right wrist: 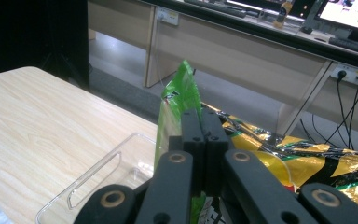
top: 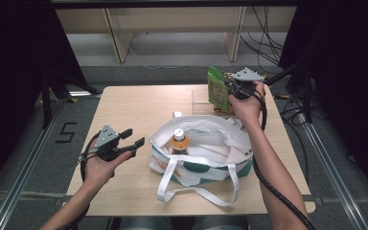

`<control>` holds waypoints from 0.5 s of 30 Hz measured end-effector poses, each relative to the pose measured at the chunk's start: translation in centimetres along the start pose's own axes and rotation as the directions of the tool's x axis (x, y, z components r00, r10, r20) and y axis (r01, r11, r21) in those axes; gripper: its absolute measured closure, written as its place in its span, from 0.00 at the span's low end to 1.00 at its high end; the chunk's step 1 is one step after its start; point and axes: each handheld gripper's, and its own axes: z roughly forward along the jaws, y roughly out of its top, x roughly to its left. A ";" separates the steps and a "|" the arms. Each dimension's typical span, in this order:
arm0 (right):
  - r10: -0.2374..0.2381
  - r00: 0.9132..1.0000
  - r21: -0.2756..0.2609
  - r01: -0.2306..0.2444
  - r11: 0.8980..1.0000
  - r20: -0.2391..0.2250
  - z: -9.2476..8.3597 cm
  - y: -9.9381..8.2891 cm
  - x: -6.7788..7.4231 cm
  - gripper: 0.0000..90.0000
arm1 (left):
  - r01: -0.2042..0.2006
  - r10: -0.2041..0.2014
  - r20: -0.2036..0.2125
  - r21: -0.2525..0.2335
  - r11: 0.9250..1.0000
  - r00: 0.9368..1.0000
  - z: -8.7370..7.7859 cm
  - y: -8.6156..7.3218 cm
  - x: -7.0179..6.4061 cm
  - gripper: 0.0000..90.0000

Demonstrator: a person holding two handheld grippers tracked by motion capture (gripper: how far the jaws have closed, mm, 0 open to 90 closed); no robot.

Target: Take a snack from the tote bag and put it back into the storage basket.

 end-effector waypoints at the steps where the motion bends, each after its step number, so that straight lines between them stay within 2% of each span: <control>1: 0.006 1.000 -0.002 -0.006 1.000 0.012 0.1 -0.1 0.1 1.00 | 0.001 -0.001 0.000 -0.002 1.000 1.000 0.0 0.0 0.0 0.42; 8: -0.006 1.000 0.027 0.006 1.000 0.002 0.4 -0.6 0.2 1.00 | -0.004 0.004 0.005 0.000 1.000 1.000 0.0 0.0 -0.1 0.42; 9: -0.012 1.000 0.019 0.012 1.000 0.005 0.5 -0.8 0.1 1.00 | -0.004 0.004 0.005 -0.001 1.000 1.000 0.0 0.0 -0.1 0.42; 15: -0.013 1.000 0.073 0.012 0.997 0.014 0.5 -1.3 0.0 1.00 | -0.001 0.001 0.006 0.001 1.000 1.000 0.2 0.0 -0.1 0.42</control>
